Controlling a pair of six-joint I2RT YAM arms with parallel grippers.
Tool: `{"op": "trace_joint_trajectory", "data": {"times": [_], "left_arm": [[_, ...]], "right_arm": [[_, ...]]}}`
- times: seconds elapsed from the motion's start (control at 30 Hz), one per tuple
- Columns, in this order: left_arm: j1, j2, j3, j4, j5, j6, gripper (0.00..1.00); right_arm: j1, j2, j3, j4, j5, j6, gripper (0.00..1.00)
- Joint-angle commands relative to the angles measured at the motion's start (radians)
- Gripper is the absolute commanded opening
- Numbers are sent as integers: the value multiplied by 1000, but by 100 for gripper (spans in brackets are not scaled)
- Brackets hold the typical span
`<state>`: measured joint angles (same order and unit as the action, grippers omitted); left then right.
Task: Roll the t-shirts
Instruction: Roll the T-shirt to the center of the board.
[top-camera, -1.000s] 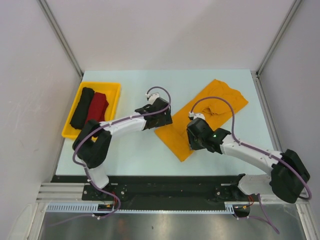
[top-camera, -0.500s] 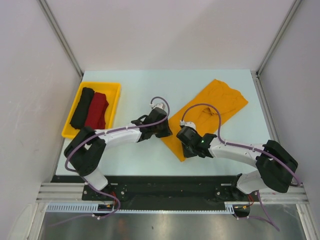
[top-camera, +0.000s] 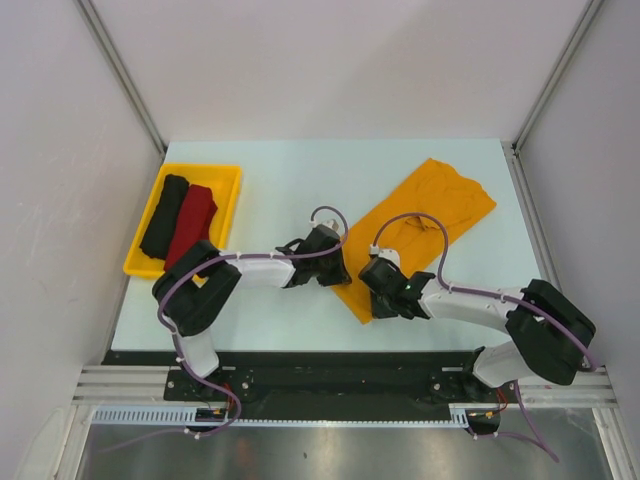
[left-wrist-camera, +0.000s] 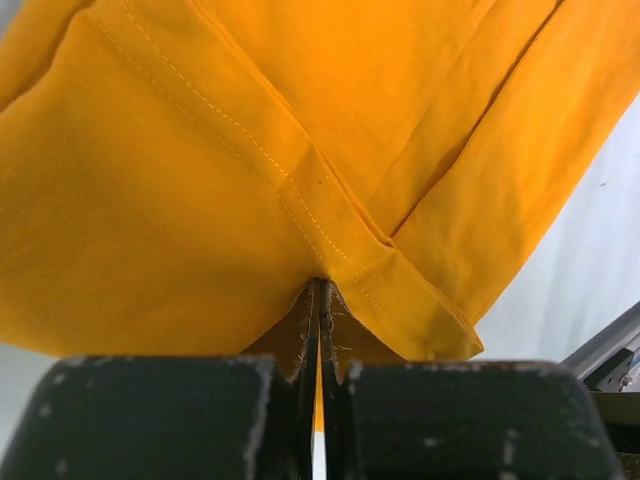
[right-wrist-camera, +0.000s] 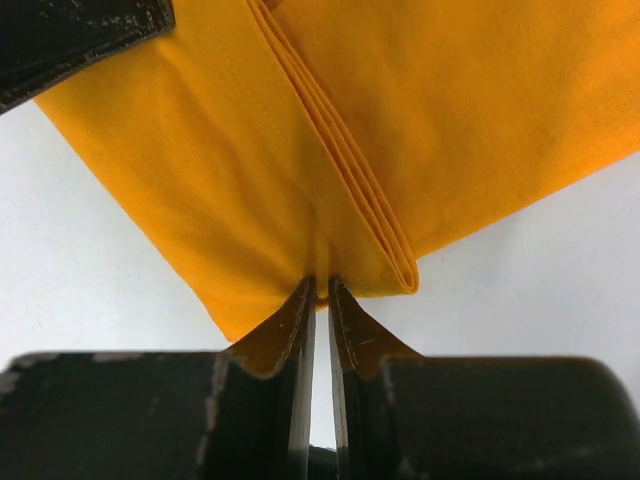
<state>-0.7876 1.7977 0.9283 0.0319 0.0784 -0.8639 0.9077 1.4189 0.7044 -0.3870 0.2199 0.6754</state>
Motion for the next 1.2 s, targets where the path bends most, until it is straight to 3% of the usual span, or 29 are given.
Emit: {"op": "trace_joint_trajectory", "data": {"times": [0.0, 0.4, 0.7, 0.87, 0.97, 1.03, 1.17], "left_arm": [[30, -8, 6, -18, -48, 19, 0], [154, 8, 69, -128, -77, 108, 1], [221, 26, 129, -168, -134, 166, 8], [258, -4, 129, -176, -128, 180, 20], [260, -63, 86, -184, -134, 178, 29], [261, -128, 20, -173, -135, 149, 40], [261, -233, -123, -92, -97, 57, 50]], "right_arm": [[8, -14, -31, 5, 6, 18, 14], [3, -41, -69, 8, -8, 21, 13], [3, -70, -79, -12, -1, 10, 14], [5, -113, -75, -33, 10, -5, 16], [31, -155, -62, -73, 45, -7, 24], [83, -169, -31, -116, 104, -2, 32], [193, -140, 39, -174, 228, 10, 37]]}}
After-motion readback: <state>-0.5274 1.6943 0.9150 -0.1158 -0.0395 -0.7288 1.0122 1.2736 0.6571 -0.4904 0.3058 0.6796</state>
